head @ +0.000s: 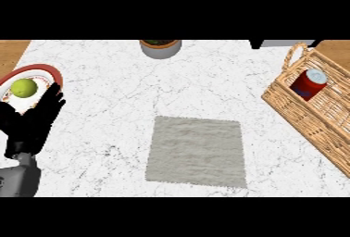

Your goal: Pick the can from the placemat and place it in the basket

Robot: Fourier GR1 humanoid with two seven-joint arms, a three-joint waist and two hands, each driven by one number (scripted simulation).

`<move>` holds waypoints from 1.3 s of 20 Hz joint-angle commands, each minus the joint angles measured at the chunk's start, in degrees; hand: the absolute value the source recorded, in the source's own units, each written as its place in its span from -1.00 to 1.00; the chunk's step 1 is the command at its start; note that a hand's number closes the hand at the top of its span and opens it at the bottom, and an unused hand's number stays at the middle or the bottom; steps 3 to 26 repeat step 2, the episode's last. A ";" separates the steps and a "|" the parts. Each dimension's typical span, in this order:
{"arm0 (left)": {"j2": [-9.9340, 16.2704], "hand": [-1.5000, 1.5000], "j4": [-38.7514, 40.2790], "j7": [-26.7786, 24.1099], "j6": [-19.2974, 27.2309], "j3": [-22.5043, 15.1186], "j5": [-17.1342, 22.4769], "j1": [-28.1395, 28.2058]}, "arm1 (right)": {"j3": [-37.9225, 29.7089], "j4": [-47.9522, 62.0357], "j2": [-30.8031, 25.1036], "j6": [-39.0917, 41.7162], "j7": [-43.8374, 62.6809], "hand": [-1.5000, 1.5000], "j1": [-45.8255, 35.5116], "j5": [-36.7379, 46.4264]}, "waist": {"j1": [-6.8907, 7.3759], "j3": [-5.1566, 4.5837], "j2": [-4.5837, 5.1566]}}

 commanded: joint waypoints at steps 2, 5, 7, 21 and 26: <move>0.47 0.00 2.09 -0.30 -0.51 0.90 0.46 -0.98 | -8.90 -8.63 2.40 7.20 -5.28 -1.00 13.80 -17.51 | -0.36 0.02 0.03; 0.47 0.00 2.09 -0.30 -0.51 0.90 0.46 -0.98 | -8.90 -8.63 2.40 7.20 -5.28 -1.00 13.80 -17.51 | -0.36 0.02 0.03; 0.47 0.00 2.09 -0.30 -0.51 0.90 0.46 -0.98 | -8.90 -8.63 2.40 7.20 -5.28 -1.00 13.80 -17.51 | -0.36 0.02 0.03; 0.47 0.00 2.09 -0.30 -0.51 0.90 0.46 -0.98 | -8.90 -8.63 2.40 7.20 -5.28 -1.00 13.80 -17.51 | -0.36 0.02 0.03; 0.47 0.00 2.09 -0.30 -0.51 0.90 0.46 -0.98 | -8.90 -8.63 2.40 7.20 -5.28 -1.00 13.80 -17.51 | -0.36 0.02 0.03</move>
